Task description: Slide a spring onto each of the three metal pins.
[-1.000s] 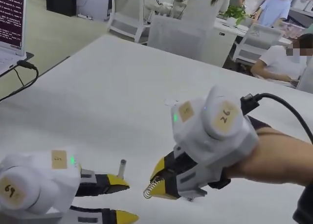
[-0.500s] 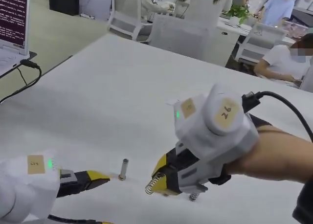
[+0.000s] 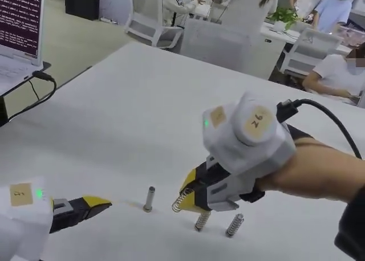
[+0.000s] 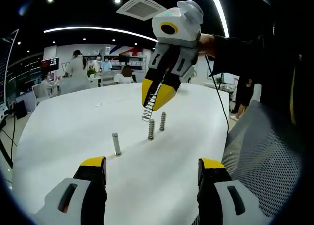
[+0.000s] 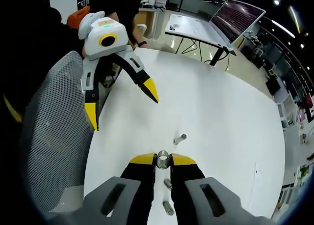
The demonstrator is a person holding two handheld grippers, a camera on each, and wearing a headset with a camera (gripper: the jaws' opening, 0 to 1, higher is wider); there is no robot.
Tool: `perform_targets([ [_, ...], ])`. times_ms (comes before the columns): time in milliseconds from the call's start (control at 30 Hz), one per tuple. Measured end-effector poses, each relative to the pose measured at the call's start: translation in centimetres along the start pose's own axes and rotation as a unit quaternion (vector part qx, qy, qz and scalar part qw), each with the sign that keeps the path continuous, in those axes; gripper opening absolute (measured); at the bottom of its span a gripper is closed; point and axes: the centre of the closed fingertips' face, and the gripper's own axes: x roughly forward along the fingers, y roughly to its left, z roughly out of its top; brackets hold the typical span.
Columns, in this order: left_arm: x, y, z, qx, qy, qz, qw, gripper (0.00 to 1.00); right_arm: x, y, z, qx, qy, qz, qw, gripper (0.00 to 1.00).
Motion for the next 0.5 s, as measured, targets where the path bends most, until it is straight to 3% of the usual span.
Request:
perform_targets([
  [133,-0.1,-0.1,0.1,-0.012,-0.005,0.001,0.9999,0.77,0.4,-1.1,0.7,-0.004,0.000,-0.003,1.0000,0.08],
  [500,-0.5,-0.8,0.5,-0.012,-0.005,0.000,0.9999,0.77,2.4,-3.5,1.5,-0.014,0.017,0.009,0.9997,0.08],
])
